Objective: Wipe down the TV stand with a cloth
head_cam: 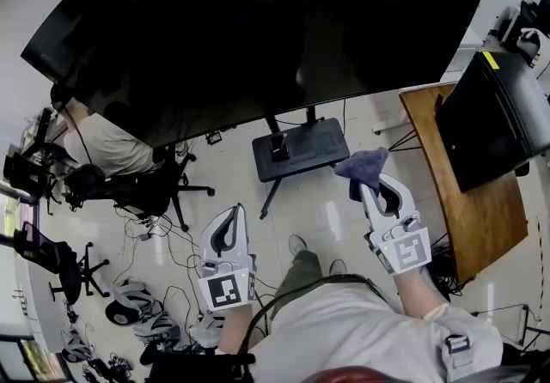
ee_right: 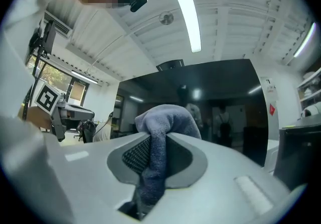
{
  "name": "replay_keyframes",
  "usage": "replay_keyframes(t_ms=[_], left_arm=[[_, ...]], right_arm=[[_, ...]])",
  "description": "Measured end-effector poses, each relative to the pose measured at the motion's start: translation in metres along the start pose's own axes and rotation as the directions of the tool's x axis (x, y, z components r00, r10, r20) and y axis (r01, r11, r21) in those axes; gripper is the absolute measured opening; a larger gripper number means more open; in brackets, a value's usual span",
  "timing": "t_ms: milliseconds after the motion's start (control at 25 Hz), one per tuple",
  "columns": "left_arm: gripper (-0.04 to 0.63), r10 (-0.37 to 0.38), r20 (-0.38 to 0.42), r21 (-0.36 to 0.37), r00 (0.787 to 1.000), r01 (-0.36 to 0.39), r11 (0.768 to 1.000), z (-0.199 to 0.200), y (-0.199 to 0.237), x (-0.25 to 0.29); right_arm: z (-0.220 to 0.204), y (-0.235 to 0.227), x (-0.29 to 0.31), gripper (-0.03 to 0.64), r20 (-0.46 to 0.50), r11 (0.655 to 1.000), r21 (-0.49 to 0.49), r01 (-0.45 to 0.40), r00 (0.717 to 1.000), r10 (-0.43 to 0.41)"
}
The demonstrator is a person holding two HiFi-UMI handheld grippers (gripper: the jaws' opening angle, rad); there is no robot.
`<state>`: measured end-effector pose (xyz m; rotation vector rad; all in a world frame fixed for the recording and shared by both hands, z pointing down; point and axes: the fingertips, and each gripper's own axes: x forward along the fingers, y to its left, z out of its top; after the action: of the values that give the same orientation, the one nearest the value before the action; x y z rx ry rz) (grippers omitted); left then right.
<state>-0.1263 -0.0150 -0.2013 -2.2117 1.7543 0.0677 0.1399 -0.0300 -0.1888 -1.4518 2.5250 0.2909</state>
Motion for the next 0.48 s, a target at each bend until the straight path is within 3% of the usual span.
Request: replay_keyframes(t_ms=[280, 400, 480], left_arm=[[0.252, -0.016, 0.05, 0.009, 0.999, 0.015, 1.0, 0.055, -0.04, -0.054], [0.244, -0.021, 0.075, 0.007, 0.997, 0.02, 1.0, 0.063, -0.045, -0.076], [0.244, -0.041, 0.055, 0.016, 0.998, 0.04, 0.999, 0.061, -0.047, -0.091]], right_arm=[[0.038, 0.01, -0.059, 0.059, 0.025, 1.0, -0.019, -0.019, 1.0, 0.019], [0.051, 0.026, -0.08, 0.058, 0.034, 0.999, -0.036, -0.011, 0.999, 0.012], [0.053, 0.04, -0.093, 0.059, -0.013, 0.999, -0.05, -0.002, 1.0, 0.002]])
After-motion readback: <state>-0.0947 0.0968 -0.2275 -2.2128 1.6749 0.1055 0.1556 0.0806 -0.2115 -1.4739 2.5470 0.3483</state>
